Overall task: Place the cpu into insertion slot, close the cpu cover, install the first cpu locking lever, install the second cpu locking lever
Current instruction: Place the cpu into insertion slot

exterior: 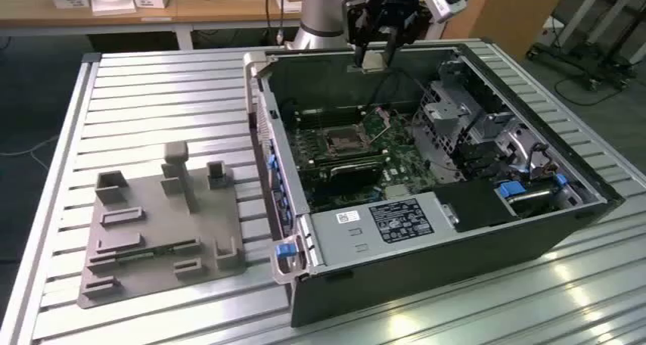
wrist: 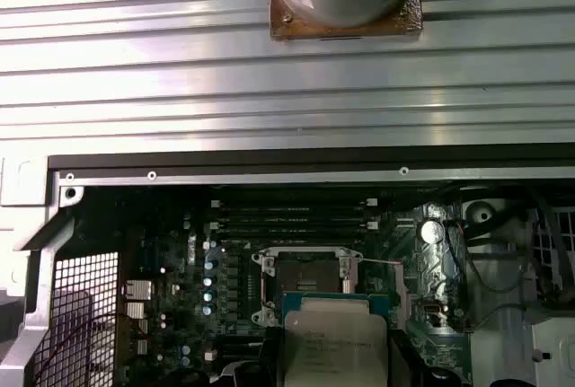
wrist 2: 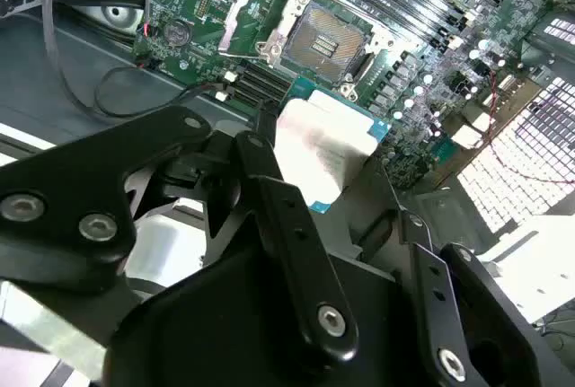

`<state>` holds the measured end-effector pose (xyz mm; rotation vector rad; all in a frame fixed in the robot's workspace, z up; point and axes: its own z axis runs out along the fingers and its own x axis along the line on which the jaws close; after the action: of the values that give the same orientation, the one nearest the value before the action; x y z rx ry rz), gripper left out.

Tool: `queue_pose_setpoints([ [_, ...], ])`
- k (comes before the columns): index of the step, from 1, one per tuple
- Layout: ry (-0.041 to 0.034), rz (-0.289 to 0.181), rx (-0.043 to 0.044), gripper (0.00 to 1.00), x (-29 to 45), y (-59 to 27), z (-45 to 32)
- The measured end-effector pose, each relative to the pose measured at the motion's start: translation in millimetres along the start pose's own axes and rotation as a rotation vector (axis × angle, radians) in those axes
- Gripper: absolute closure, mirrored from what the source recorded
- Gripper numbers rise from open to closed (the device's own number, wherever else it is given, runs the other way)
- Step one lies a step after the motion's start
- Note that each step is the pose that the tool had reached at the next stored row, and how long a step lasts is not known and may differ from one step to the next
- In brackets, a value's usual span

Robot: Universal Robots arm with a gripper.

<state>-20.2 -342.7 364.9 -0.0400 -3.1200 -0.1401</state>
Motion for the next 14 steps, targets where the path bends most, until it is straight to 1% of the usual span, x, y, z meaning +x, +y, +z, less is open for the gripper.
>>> queue_pose_setpoints([
  [14,-0.0002,0.002,0.0001,0.46,0.0,0.0,0.0],
])
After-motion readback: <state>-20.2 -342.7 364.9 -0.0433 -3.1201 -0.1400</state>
